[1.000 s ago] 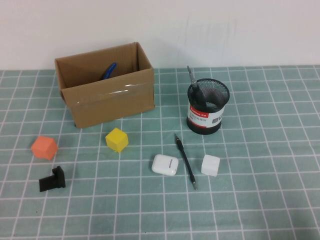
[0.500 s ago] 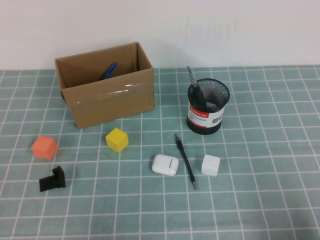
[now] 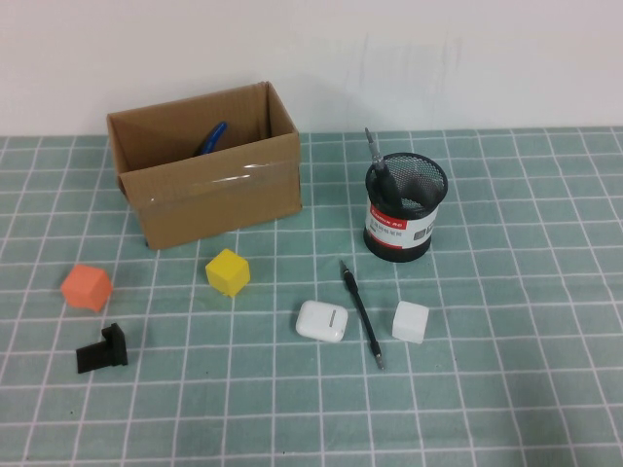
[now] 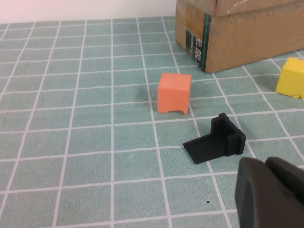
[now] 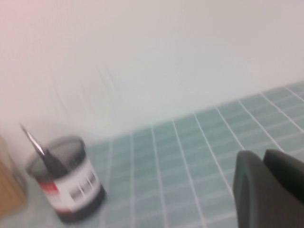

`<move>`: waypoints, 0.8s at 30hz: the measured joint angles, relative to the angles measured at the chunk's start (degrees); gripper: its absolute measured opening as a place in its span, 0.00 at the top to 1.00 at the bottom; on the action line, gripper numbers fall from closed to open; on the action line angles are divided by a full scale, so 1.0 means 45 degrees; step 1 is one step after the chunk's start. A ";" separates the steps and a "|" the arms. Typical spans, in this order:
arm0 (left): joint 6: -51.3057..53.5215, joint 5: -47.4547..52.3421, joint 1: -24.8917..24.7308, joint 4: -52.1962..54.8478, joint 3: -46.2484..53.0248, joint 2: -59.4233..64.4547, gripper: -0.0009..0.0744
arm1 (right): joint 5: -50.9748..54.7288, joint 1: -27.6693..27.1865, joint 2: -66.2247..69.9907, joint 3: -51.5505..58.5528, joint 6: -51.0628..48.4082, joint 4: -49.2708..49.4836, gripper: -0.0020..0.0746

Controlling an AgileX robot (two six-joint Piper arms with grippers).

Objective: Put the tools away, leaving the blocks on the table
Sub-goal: Pick up the long Screwdriver from the table

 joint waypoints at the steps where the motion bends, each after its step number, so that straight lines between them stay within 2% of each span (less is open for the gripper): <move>1: 0.0000 0.0000 0.0000 0.0000 0.0000 0.0000 0.99 | 0.0036 0.0000 0.0029 -0.0067 0.0107 0.0650 0.98; 4: 0.0000 0.0000 0.0000 0.0000 0.0000 0.0000 0.99 | 0.1875 0.0000 0.0689 -0.1068 0.0096 0.2177 0.98; 7: 0.0000 0.0000 0.0000 0.0000 0.0000 0.0000 0.99 | 0.4339 0.0000 0.2599 -0.2871 0.0119 0.2088 0.98; 13: 0.0000 0.0000 0.0000 0.0000 0.0000 0.0000 0.99 | 0.9805 0.0000 0.8467 -0.6907 0.0119 -0.0301 0.98; 15: 0.0000 0.0000 0.0000 0.0000 0.0000 0.0000 0.99 | 1.0883 0.0000 1.0153 -0.7954 0.0069 -0.1056 0.98; 20: 0.0000 0.0000 0.0000 0.0000 0.0000 0.0000 0.99 | 1.1613 0.0509 1.3766 -1.0303 -0.0570 -0.1577 0.98; 24: 0.0000 0.0000 0.0000 0.0022 0.0000 0.0000 0.99 | 1.1284 0.2483 1.5940 -1.2005 0.0122 -0.2415 0.98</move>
